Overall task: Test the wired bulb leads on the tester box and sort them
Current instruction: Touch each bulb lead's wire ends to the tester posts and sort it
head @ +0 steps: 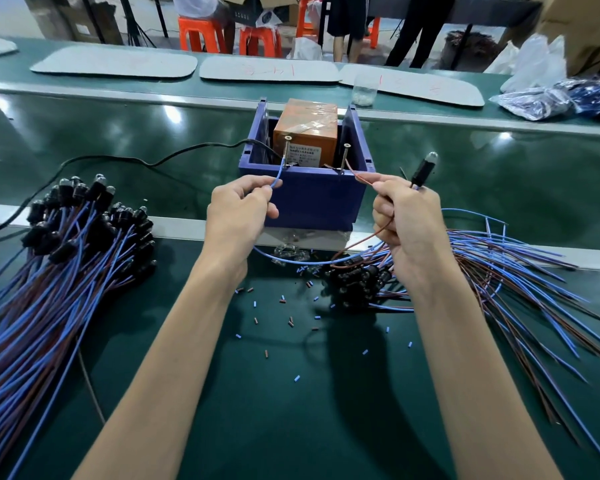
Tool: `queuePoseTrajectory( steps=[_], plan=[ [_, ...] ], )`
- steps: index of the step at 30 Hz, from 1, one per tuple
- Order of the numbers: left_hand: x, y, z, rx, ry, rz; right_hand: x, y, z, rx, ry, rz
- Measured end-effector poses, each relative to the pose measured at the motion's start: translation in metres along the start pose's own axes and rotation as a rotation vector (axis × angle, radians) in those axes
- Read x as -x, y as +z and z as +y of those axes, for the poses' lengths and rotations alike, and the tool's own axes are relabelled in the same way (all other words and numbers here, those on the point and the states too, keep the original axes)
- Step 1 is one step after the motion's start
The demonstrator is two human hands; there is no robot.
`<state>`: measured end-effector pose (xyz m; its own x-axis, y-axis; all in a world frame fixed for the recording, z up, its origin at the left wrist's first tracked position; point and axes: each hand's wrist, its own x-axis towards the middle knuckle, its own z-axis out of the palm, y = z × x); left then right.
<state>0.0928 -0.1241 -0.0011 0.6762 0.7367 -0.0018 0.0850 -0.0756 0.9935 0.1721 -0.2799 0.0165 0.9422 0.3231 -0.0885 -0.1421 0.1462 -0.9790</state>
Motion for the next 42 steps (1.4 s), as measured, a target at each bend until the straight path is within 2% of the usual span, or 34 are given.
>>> queuePoseTrajectory(
  steps=[28,33,35,39,40,42],
  plan=[
    [-0.001,0.001,-0.003,-0.008,-0.014,-0.051,-0.003,-0.002,0.006,0.037,-0.051,-0.014],
    [-0.001,0.001,-0.002,-0.003,-0.016,-0.055,-0.004,-0.002,0.001,0.056,0.024,-0.07],
    [0.0,0.0,0.0,0.009,-0.013,-0.051,-0.006,-0.003,-0.003,0.121,0.055,-0.075],
    [-0.001,-0.004,0.006,0.026,-0.003,-0.048,-0.01,-0.015,-0.008,0.473,-0.046,0.067],
    [-0.001,-0.005,0.007,0.03,0.0,-0.047,-0.01,-0.02,-0.009,0.504,-0.057,0.097],
    [-0.001,-0.006,0.008,0.042,0.002,-0.043,-0.011,-0.027,-0.012,0.408,-0.023,0.122]
  ],
)
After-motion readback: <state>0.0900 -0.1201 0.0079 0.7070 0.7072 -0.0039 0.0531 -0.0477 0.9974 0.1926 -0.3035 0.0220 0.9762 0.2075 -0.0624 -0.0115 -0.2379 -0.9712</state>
